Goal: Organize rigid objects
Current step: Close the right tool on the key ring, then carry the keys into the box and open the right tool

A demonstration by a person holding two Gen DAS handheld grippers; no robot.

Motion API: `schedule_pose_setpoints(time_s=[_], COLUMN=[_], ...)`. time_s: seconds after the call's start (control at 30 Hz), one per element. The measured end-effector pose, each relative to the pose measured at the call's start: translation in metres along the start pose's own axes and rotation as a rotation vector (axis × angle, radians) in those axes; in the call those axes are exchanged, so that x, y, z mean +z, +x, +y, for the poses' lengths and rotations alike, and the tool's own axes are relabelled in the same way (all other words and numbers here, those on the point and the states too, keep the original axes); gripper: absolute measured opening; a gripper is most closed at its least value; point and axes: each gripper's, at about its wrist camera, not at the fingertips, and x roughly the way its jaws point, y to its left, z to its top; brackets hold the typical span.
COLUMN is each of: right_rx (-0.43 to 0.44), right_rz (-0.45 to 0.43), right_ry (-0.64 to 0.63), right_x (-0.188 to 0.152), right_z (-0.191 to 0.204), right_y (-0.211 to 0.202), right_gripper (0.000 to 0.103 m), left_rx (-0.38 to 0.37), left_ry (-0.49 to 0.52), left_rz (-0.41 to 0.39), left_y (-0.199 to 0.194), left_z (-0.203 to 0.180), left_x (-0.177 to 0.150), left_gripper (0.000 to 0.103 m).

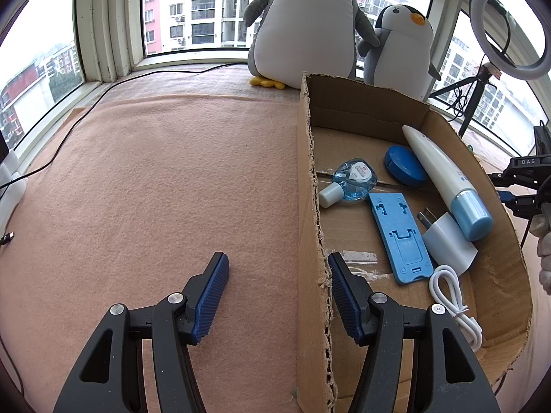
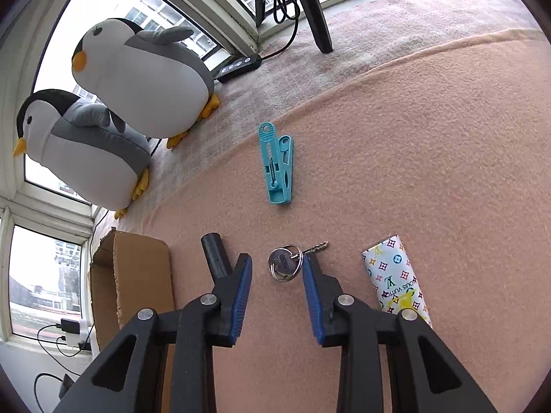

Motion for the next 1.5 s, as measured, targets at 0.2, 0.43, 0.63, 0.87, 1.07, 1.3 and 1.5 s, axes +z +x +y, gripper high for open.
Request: schedule_pose_setpoints(time_s=[0.2,0.43,0.63,0.87,1.07,1.3,1.5], right_rx=[-0.048,-0.064,-0.094,-0.101,-0.043,0.028,0.083], right_rz=[0.004,-0.012,-0.060,-0.127,-0.178,-0.208,-0.197], right_ry=[-0.049,-0.079,-0.150,-0.228,-0.291,-0.406,-0.481], right_x=[0.001,-0.001,-0.010,-0.027,-0.043,-0.061,-0.071], right_z=[0.006,0.006,0.013,0.028,0.057,0.111,0.153], right_y=[0.005,0.003,-0.013,-0.040,-0.066,-0.080,-0.074], right_gripper=[0.015,0.004,0.002,0.002,0.002,0.002,0.002], left_rx=[0.000,0.000,0.000,0.000,0.000,0.000,-0.001], left_ry=[0.000,0.000,0.000,0.000,0.000,0.000,0.000], left_rz=[0.000,0.000,0.000,0.000,-0.001,-0.001,-0.001], left_y=[0.000,0.000,0.000,0.000,0.000,0.000,0.000], left_z=[0.000,0.000,0.000,0.000,0.000,0.000,0.000], left_x=[0.000,0.000,0.000,0.000,0.000,0.000,0.000], left_gripper=[0.063,0.063,0.063,0.063,0.063,0.064,0.064])
